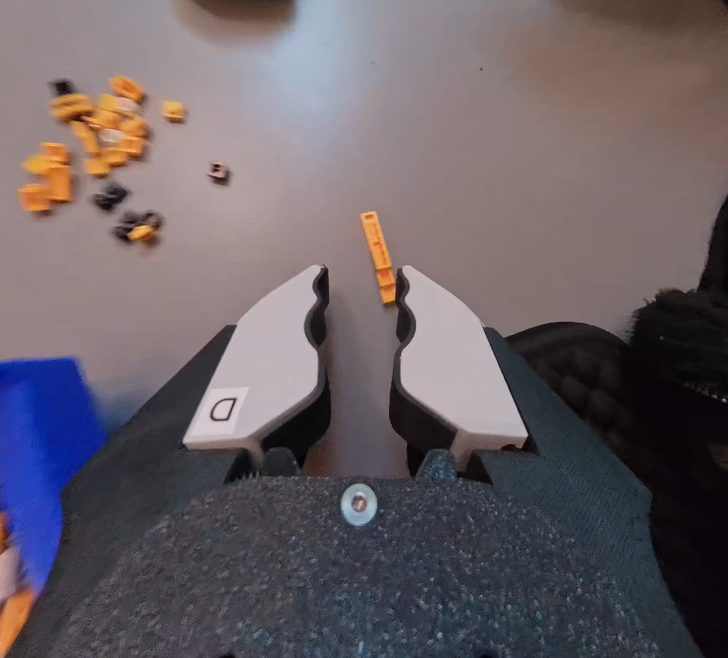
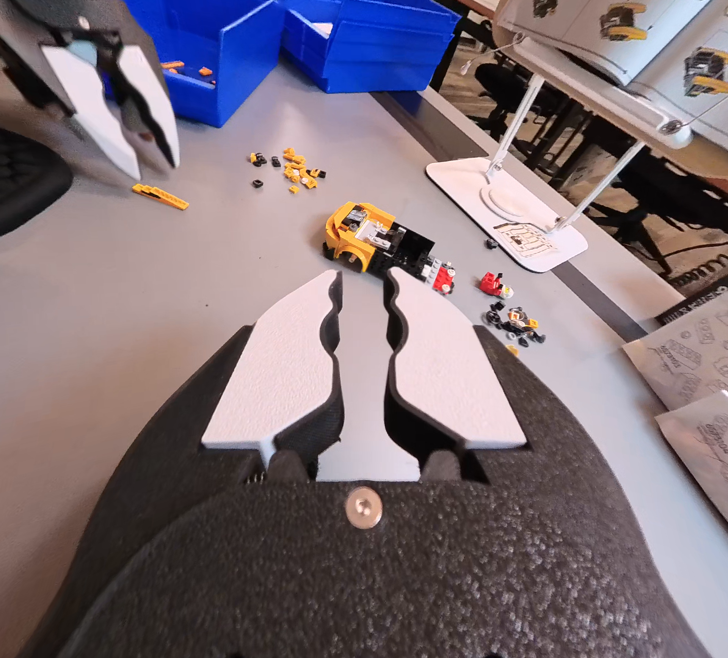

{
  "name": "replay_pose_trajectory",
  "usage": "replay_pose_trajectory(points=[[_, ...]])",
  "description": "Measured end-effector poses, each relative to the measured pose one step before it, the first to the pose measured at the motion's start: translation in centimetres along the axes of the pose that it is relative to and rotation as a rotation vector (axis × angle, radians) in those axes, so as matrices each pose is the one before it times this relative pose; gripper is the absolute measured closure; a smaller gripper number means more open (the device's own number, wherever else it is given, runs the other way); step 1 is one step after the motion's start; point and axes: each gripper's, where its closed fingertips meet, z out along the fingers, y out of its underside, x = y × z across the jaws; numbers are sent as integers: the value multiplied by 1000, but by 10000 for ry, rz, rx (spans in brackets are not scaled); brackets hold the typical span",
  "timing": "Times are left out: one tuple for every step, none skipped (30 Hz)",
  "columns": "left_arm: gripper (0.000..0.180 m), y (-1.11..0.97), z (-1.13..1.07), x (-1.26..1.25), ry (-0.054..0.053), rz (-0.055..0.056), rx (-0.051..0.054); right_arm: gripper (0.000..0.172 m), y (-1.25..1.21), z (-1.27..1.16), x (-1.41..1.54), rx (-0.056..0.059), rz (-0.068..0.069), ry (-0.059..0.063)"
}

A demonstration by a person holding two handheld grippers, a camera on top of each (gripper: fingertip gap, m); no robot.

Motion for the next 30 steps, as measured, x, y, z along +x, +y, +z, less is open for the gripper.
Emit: replay_pose_trajectory(points=[[151, 341, 735, 293, 183, -23, -271, 152, -61, -108, 182, 51, 12, 89], [153, 424, 597, 200, 57, 69, -340, 152, -23, -68, 160, 47, 45, 74], [167, -327, 97, 499, 194, 233, 140, 152, 9, -56, 140, 47, 59, 55], [172, 195, 37, 448, 193, 171, -225, 153, 54, -24, 118, 15, 53, 34], [172, -5, -194, -553, -448, 94, -57, 153, 96, 3, 103, -17, 37, 29], [172, 63, -463, -974, -610, -36, -38, 153, 80, -21, 142, -20, 9, 59], [172, -1, -762, -975, -510, -187, 61, 153, 19, -48, 208, -1, -20, 108], [173, -321, -1042, -1107, -541, -244, 307, 153, -28, -68, 272, 3, -24, 141], [173, -491, -1234, -1261, -590, -273, 429, 153, -24, -92, 358, -8, 7, 177], [173, -452, -1275, -1604, -745, -329, 417, 153, 20, -68, 388, -26, 51, 167], [172, -303, -1168, -1935, -891, -338, 322, 153, 51, -52, 323, -32, 88, 118], [172, -17, -934, -2032, -884, -332, 172, 153, 8, -69, 308, 4, 89, 129], [172, 196, -606, -1863, -733, -378, 50, 153, -44, -70, 231, 42, 54, 109], [172, 399, -280, -1431, -476, -367, -70, 153, -39, -65, 153, 23, 22, 70], [167, 628, -66, -1148, -361, -296, -250, 153, 15, -41, 157, -24, -7, 92], [155, 639, 50, -1087, -429, -193, -296, 153, 83, -30, 207, -74, -31, 127], [146, 429, 64, -870, -388, -54, -186, 153, 109, -22, 187, -79, -34, 108], [141, 85, 0, -470, -240, 11, 15, 154, 102, 2, 94, -54, -2, 38], [138, -224, -50, -59, -61, 30, 168, 154, 83, 3, 76, -17, 49, 26], [135, -457, -120, 166, 29, 61, 268, 154, 84, 30, 76, -11, 62, 17], [135, -650, -183, 257, 51, 86, 357, 154, 108, 74, 26, -40, 48, -17], [133, -786, -214, 363, 109, 96, 418, 154, 123, 83, 7, -47, 25, -15], [133, -838, -206, 526, 212, 100, 412, 154, 98, 85, -14, -37, -11, -15], [136, -817, -166, 645, 278, 83, 380, 154, 120, 92, -34, -45, -29, -20], [136, -809, -88, 775, 343, 61, 350, 154, 126, 89, -34, -50, -23, -18], [140, -741, -13, 1020, 468, 105, 310, 154, 139, 93, -35, -48, 0, -25], [144, -678, 47, 1047, 470, 114, 281, 154, 116, 80, -47, -38, 18, -37], [146, -678, 117, 915, 385, 117, 294, 154, 95, 66, -53, -27, 27, -32], [148, -543, 183, 848, 350, 148, 230, 154, 75, 47, -28, -12, 17, -18], [152, -430, 278, 860, 347, 130, 167, 154, 79, 31, -29, -15, 2, -15]])
